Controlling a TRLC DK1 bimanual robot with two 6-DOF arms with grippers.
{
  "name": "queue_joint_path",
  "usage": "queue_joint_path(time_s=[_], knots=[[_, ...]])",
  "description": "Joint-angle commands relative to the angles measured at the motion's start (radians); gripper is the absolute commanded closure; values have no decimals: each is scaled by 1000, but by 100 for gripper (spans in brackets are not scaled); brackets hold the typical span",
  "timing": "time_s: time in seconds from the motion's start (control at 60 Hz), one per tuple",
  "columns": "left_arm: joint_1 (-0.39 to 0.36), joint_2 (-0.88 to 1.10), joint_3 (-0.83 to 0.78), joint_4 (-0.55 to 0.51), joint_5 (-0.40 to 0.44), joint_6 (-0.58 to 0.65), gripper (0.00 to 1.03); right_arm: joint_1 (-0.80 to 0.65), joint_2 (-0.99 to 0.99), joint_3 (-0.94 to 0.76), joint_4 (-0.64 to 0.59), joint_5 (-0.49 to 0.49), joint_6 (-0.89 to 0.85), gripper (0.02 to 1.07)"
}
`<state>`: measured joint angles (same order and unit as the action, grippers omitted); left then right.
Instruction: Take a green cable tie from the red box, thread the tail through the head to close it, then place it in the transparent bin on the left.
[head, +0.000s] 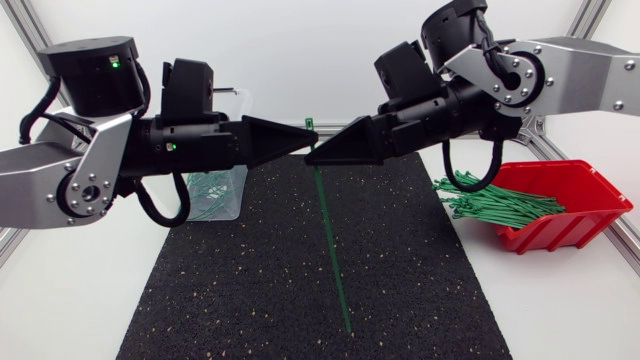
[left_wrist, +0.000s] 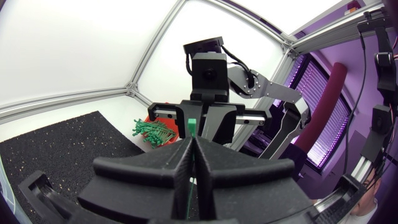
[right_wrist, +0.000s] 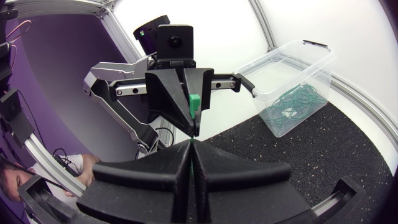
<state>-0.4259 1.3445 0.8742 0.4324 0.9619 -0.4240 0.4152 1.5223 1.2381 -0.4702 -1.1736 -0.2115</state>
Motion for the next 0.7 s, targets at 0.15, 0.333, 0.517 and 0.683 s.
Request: queue_joint_path(time_s=[0.15,0.333,0.517,0.683], knots=[[-1,-28,-18,-52,-5,71,100,-3,-27,-19,19,-6,14,101],[22,-18,-9,-52,-5,82,100,-1,-25,-25,27,3,17,96],[41,-16,0,-54,-5,91,100,-1,-27,-35,28,22,14,53],[62,-24,12,-89,3,134,100,7,-25,-40,21,78,-3,44]])
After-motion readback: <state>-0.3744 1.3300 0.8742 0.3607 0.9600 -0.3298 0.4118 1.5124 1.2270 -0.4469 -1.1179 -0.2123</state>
